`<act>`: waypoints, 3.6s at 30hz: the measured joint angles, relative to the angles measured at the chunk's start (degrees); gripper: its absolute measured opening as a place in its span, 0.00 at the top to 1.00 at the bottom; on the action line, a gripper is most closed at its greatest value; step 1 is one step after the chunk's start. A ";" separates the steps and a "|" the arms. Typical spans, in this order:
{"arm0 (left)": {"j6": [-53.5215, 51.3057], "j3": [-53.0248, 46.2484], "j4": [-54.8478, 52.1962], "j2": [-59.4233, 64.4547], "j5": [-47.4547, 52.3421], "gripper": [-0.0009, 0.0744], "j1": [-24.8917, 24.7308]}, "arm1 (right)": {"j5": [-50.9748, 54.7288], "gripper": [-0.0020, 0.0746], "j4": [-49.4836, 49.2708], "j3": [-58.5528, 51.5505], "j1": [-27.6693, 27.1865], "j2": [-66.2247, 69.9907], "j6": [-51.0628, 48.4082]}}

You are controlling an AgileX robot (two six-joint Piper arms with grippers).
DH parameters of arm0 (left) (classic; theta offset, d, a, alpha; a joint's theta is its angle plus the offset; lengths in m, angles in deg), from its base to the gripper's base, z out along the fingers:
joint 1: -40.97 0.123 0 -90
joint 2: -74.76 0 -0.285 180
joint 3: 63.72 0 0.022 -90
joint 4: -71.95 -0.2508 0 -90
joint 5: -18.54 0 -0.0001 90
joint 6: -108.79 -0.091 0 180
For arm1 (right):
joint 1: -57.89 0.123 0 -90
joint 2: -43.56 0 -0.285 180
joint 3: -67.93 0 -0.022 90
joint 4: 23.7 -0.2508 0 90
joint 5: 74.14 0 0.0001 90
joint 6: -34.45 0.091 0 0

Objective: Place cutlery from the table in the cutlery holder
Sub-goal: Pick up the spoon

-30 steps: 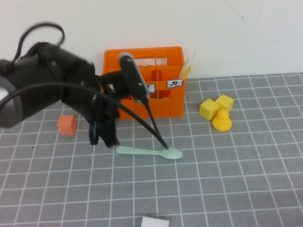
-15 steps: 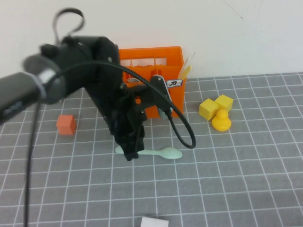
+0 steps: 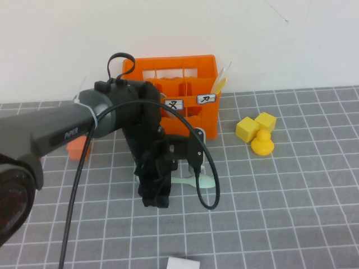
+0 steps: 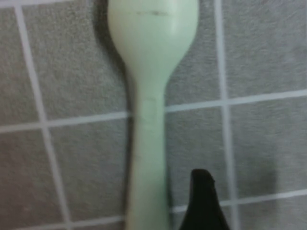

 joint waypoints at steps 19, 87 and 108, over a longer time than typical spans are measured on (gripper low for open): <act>-2.73 0.03 0.08 0.13 -12.45 0.49 0.00 | 0.00 0.98 0.00 0.00 0.00 0.00 0.00; 13.21 -1.65 -6.72 -19.78 8.42 0.99 -4.78 | 0.00 0.98 0.00 0.00 0.00 0.00 0.89; 9.69 -19.73 -3.44 -16.41 -11.23 0.37 -4.78 | 0.00 0.98 0.00 0.00 0.00 0.00 0.89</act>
